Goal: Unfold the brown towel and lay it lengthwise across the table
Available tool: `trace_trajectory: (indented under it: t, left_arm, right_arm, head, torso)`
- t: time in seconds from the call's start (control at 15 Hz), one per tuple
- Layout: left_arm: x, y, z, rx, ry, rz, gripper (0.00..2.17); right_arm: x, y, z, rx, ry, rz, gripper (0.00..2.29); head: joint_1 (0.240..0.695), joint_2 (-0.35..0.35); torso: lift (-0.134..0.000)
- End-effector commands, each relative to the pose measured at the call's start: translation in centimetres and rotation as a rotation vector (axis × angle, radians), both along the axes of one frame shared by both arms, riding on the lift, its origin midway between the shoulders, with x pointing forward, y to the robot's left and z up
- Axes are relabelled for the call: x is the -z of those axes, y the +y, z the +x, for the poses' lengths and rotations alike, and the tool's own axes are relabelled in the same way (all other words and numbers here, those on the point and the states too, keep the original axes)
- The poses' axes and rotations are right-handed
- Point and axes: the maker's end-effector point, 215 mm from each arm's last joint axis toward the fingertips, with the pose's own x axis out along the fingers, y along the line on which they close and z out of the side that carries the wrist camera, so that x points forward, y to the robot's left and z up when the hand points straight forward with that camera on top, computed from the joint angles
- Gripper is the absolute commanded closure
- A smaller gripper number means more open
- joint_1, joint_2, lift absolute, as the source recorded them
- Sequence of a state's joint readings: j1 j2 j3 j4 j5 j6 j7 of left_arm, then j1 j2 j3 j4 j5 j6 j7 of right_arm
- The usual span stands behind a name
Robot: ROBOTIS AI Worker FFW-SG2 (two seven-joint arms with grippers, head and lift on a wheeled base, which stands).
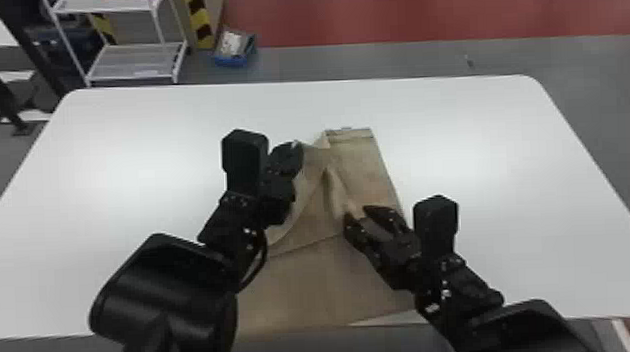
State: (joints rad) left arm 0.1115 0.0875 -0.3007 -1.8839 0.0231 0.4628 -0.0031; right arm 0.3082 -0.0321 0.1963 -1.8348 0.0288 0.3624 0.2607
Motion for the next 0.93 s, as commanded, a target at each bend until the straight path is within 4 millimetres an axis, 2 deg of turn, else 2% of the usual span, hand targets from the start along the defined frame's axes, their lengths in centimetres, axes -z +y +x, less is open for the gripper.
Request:
trace_trajectory:
  t: [0.0, 0.33, 0.4, 0.47, 0.53, 0.6, 0.67, 0.73, 0.8, 0.87]
  left_arm:
    - [0.1, 0.1, 0.0, 0.000, 0.003, 0.002, 1.66]
    - [0.1, 0.0, 0.0, 0.001, 0.003, 0.003, 1.66]
    - [0.1, 0.2, 0.0, -0.001, 0.002, 0.005, 1.66]
    - [0.1, 0.1, 0.0, 0.000, 0.001, 0.005, 1.66]
    - [0.0, 0.2, 0.0, -0.002, 0.001, 0.003, 1.66]
    - [0.0, 0.6, 0.1, -0.013, 0.001, 0.004, 1.67]
    - [-0.1, 1.4, 0.3, -0.031, 0.001, 0.000, 1.75]
    - [-1.4, 2.3, 0.6, -0.051, -0.018, -0.019, 1.75]
    - [-2.2, 3.7, 0.7, -0.079, -0.031, -0.025, 1.75]
    - [-3.1, 5.4, 0.7, -0.121, -0.050, -0.025, 1.75]
  right_arm:
    - [-0.2, 0.2, 0.0, -0.004, 0.002, 0.000, 0.85]
    - [-1.4, 0.1, 0.3, -0.003, -0.022, 0.007, 0.86]
    - [-1.4, 0.1, 0.3, -0.002, -0.022, 0.007, 0.92]
    - [-1.5, 0.0, 0.5, -0.001, -0.025, 0.006, 1.36]
    - [-1.5, -0.2, 0.6, 0.000, -0.025, 0.004, 1.51]
    - [-1.9, -0.4, 0.8, -0.001, -0.040, 0.006, 1.51]
    - [-2.6, -1.2, 1.2, 0.007, -0.057, 0.011, 1.54]
    - [-3.6, -2.6, 1.9, 0.032, -0.073, 0.018, 1.57]
    - [-4.5, -4.4, 2.7, 0.063, -0.091, 0.018, 1.57]
    - [-5.3, -7.2, 3.6, 0.107, -0.097, 0.013, 1.57]
  head:
    - [0.695, 0.005]
    - [0.695, 0.009]
    - [0.695, 0.009]
    - [0.695, 0.009]
    - [0.695, 0.008]
    - [0.695, 0.007]
    - [0.695, 0.007]
    - [0.695, 0.008]
    - [0.695, 0.009]
    - [0.695, 0.008]
  torso:
    - [-0.122]
    - [-0.122]
    - [-0.122]
    - [-0.122]
    - [-0.122]
    - [-0.122]
    - [-0.122]
    - [-0.122]
    - [-0.122]
    - [-0.122]
